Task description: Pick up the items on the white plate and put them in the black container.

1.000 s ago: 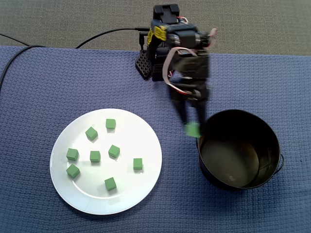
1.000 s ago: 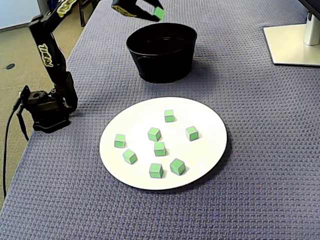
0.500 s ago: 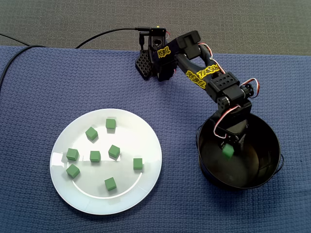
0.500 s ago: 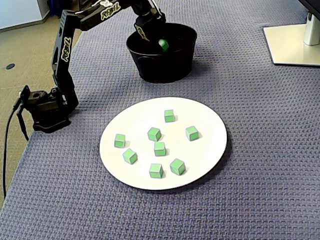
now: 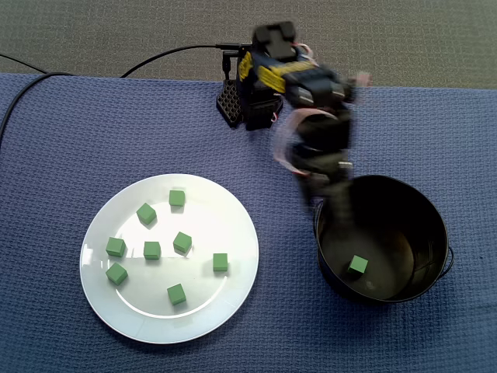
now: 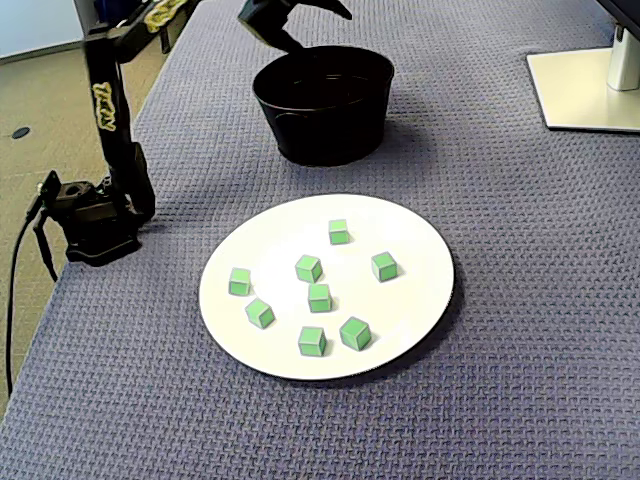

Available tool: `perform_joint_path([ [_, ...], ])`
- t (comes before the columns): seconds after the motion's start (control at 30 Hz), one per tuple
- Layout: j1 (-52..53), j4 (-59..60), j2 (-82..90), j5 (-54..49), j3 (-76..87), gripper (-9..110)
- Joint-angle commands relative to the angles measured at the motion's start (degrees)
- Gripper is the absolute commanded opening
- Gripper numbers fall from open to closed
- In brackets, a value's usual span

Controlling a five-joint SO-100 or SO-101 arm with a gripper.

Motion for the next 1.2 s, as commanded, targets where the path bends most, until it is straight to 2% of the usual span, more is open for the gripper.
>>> perform_joint_path([
  [0.0,17.31,-2.55,4.39,1.58,3.78,29],
  [0.17,27.16,-2.37,-5.89,7.73,4.31,34],
  [0.43,25.49,3.96,-23.91,12.92,-2.46,36],
  [0.83,22.24,4.48,-37.53,3.34,-7.21,32],
  [1.17,19.25,2.55,-40.43,3.25,-8.35,22],
])
